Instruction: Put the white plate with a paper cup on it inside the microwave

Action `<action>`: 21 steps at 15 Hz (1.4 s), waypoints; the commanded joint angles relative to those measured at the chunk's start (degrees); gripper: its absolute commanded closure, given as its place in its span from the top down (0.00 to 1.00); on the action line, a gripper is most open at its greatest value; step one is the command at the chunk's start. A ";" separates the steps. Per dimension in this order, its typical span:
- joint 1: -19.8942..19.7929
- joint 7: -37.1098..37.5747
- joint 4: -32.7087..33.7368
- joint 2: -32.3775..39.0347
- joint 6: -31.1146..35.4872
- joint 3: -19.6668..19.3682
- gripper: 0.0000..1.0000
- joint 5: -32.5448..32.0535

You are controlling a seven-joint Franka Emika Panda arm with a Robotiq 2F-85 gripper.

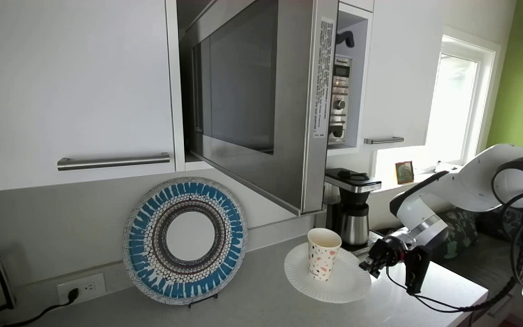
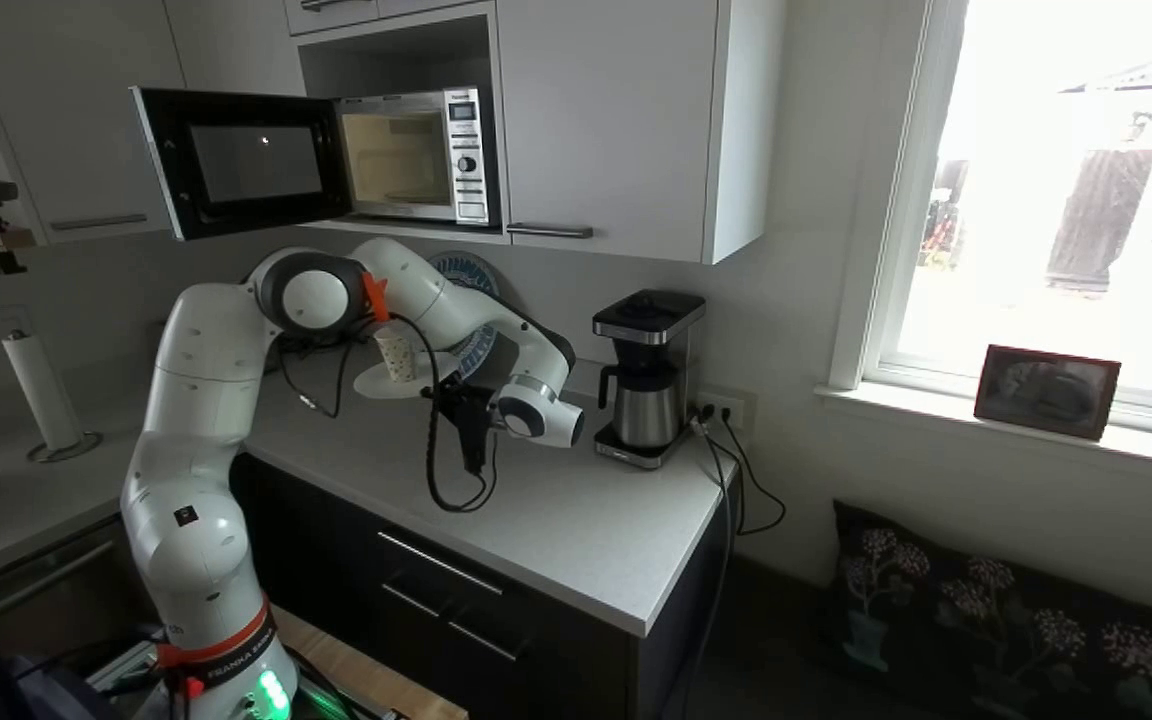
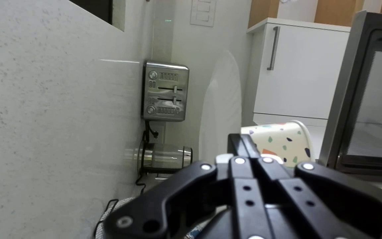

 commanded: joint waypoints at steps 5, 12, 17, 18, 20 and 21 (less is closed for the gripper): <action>0.18 6.36 1.41 -3.78 -5.69 -1.26 0.00 3.16; 0.65 11.51 1.91 -8.03 -8.61 -1.34 0.00 3.54; 1.23 15.11 2.80 -10.98 -9.56 -1.20 0.00 4.48; 1.10 12.50 3.12 -9.40 -9.07 -1.37 0.01 3.41; 1.31 13.54 3.16 -10.42 -9.07 -1.35 0.01 3.59; 1.37 13.71 3.16 -10.66 -9.06 -1.34 0.01 3.59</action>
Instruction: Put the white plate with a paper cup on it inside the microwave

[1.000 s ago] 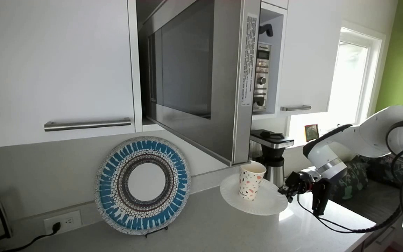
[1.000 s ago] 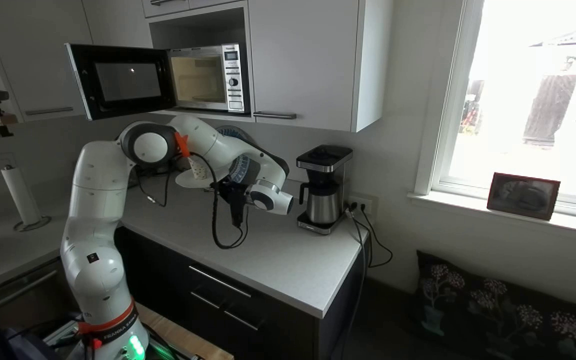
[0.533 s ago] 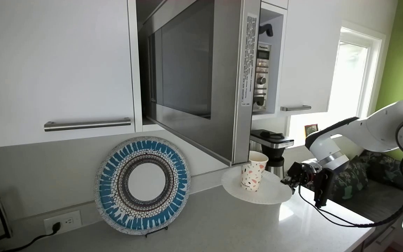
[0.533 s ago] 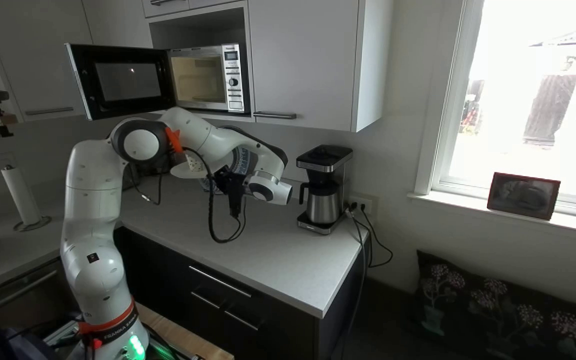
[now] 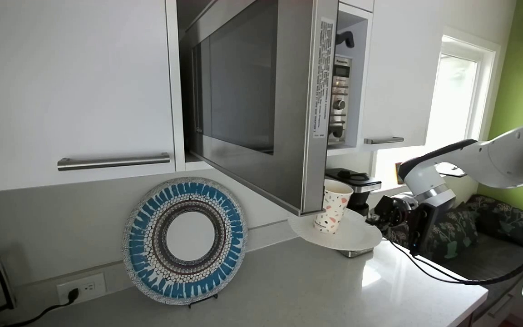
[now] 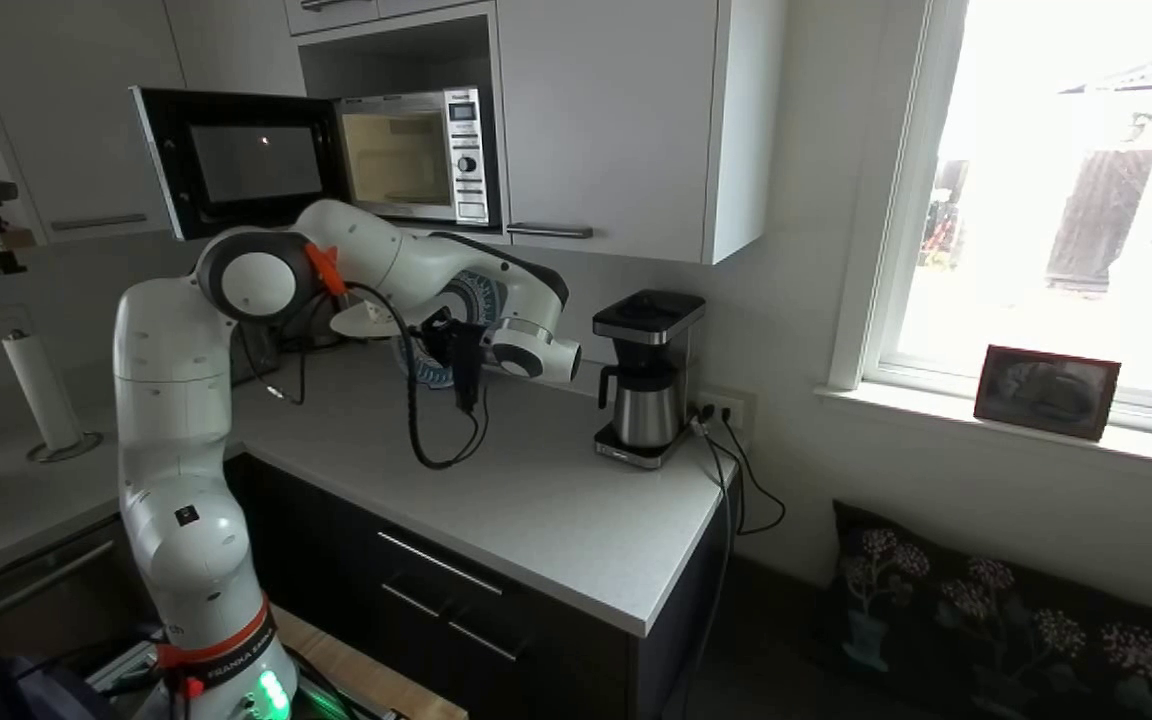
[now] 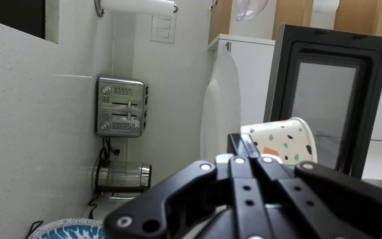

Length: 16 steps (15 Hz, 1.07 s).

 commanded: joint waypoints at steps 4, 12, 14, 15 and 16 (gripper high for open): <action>0.62 0.02 0.07 0.04 -0.16 -0.67 0.01 0.04; 0.46 6.68 3.84 -1.55 -4.81 -0.58 0.00 5.65; 0.56 9.06 4.89 -1.65 -6.16 -0.54 0.00 6.06; 0.68 10.05 5.37 -1.77 -6.55 -0.50 0.00 5.77; 0.77 10.98 5.68 -1.89 -6.89 -0.48 0.00 5.72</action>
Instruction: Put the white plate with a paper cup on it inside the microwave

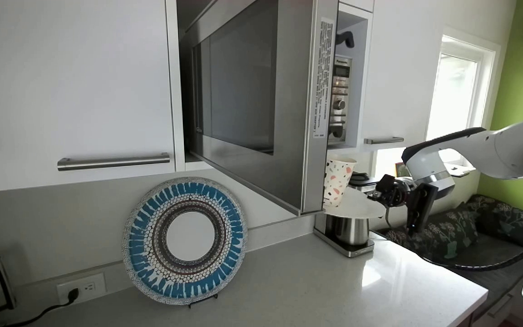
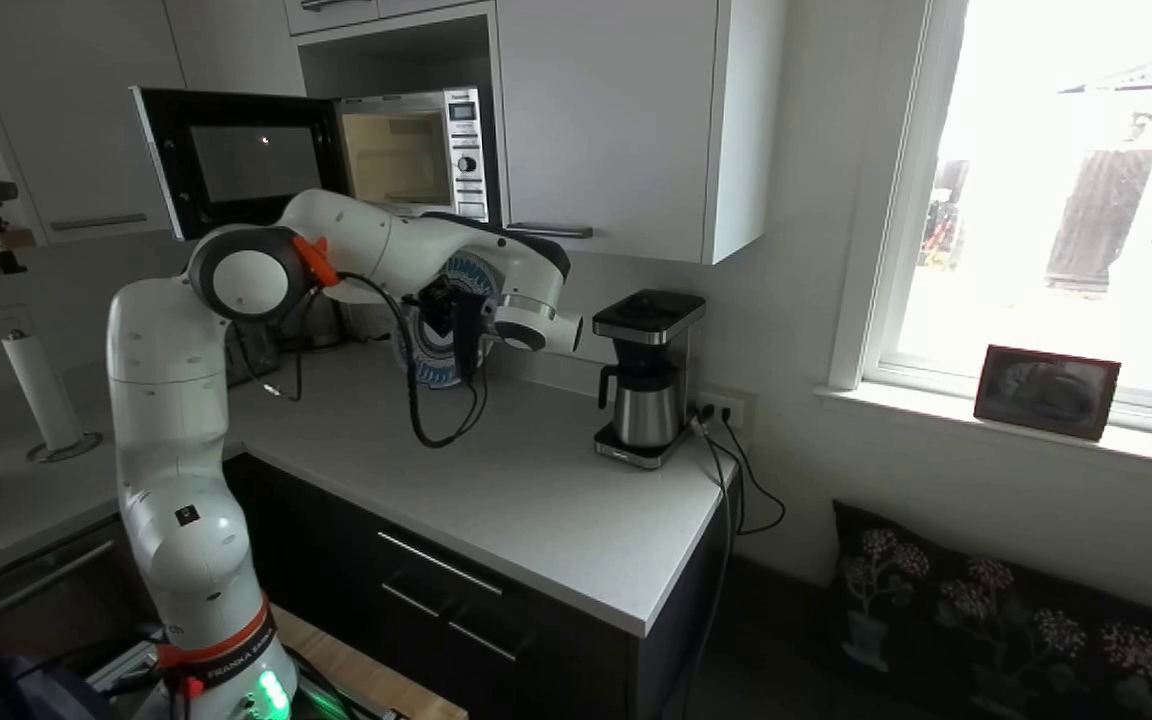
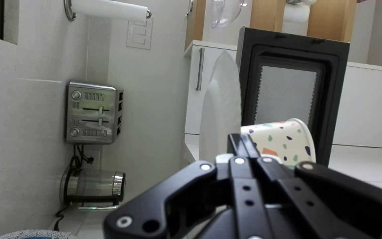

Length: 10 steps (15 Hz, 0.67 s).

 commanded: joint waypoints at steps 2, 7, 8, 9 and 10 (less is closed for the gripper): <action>0.88 5.88 1.62 -0.80 -2.15 -0.38 0.00 0.93; 1.35 10.01 3.80 -1.81 -2.42 -0.07 0.00 1.20; 1.41 10.65 4.21 -1.96 -2.51 -0.01 0.00 1.43; 1.46 11.35 4.68 -2.15 -2.59 0.04 0.00 1.49; 1.46 12.14 5.06 -2.37 -2.73 0.12 0.00 1.84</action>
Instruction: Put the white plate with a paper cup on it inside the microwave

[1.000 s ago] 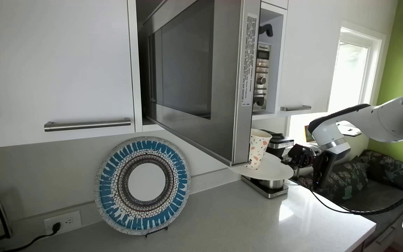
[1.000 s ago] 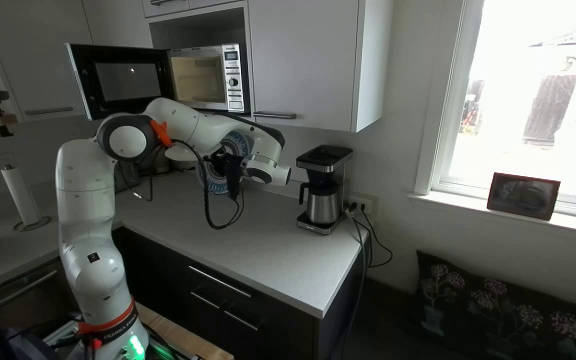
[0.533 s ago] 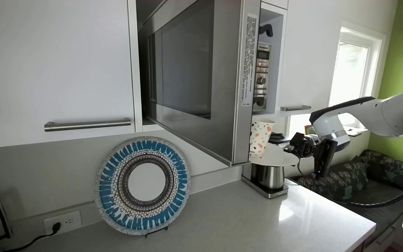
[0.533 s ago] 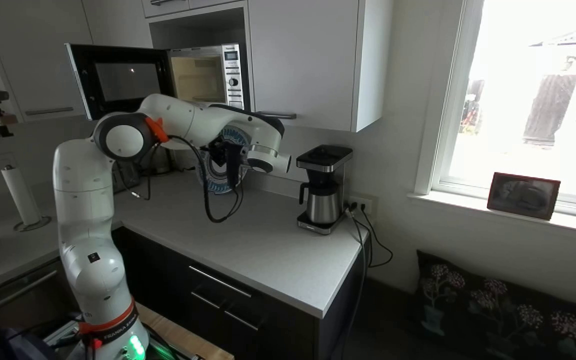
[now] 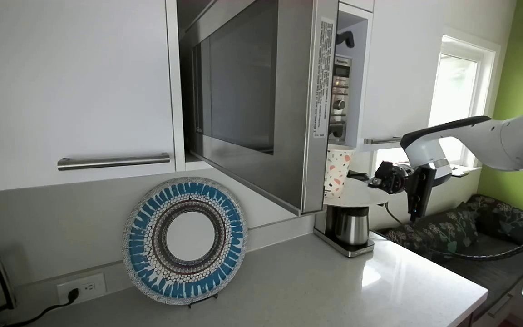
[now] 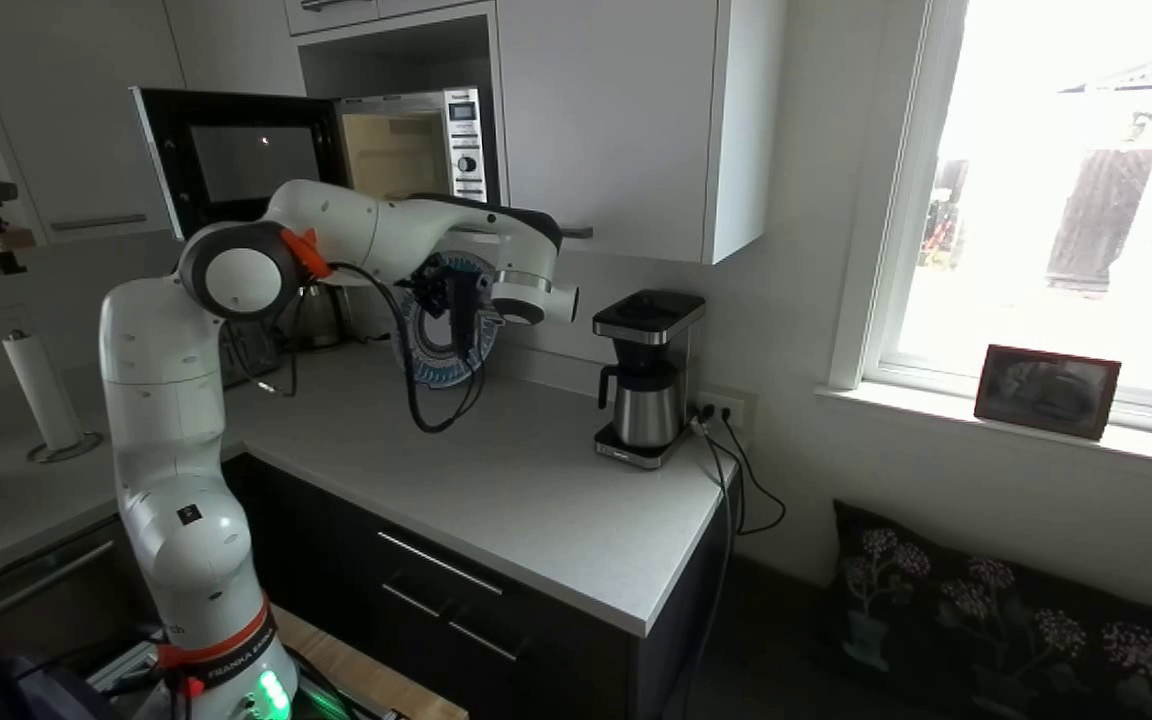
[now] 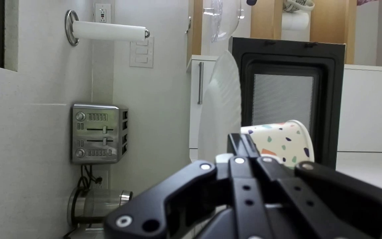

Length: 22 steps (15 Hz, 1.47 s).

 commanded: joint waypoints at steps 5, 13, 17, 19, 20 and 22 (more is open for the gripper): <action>0.16 1.37 1.30 -0.35 -0.34 -0.08 0.01 0.52; 0.03 3.39 1.41 -1.24 -0.21 -0.14 0.00 2.51; 0.13 6.04 1.47 -2.29 0.36 -0.06 0.00 7.48; 0.46 8.00 1.74 -3.01 1.34 -0.02 0.00 9.10; 0.67 9.11 1.86 -3.35 1.92 -0.07 0.00 10.02; 1.13 11.03 2.48 -3.76 3.09 -0.16 0.00 11.12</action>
